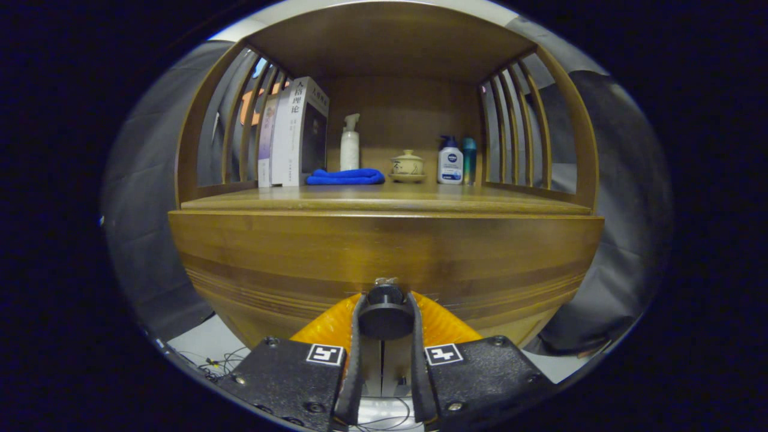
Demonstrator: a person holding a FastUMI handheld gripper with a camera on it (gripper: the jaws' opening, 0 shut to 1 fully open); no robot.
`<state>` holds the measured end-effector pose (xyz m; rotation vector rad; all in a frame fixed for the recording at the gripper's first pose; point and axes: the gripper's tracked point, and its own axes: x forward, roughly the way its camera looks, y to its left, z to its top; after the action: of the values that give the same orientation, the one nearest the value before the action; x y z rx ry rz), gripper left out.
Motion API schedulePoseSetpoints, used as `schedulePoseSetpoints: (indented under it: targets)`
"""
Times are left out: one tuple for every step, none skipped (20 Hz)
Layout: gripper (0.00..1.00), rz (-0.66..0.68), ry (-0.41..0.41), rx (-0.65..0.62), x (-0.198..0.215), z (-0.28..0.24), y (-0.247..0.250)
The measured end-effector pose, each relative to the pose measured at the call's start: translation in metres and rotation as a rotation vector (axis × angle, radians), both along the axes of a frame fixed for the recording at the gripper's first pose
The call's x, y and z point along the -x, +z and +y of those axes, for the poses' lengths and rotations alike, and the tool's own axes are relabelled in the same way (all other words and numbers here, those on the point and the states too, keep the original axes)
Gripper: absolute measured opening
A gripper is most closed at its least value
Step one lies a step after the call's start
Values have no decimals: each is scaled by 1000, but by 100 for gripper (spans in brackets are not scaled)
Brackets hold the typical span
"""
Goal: Pull open the drawer, take out the items inside it, and place them on the countertop above the cabinet.
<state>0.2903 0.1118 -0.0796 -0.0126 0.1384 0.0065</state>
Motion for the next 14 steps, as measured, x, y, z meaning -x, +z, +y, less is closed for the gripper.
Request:
schedulePoseSetpoints:
  targets:
    - [36, 0, 2, 4, 4, 0, 0]
    - [36, -2, 4, 8, 10, 0, -2]
    - [36, -6, 7, 11, 16, 1, -3]
    - [36, -7, 9, 11, 24, 2, -4]
    - [36, -7, 11, 7, 32, 3, -5]
    - [36, -7, 15, 1, 39, 4, -6]
    - [36, -7, 18, 1, 46, 4, -8]
    - [36, -8, 21, 0, 55, 4, -9]
    - [36, -8, 25, -3, 62, 4, -10]
    - [36, -8, 26, -5, 69, 5, -10]
    - [36, -6, 28, -8, 74, 5, -12]
    - [36, -3, 32, -12, 81, 5, -12]
    - [36, 1, 36, -17, 89, 6, -14]
    - [36, 3, 39, -24, 96, 6, -14]
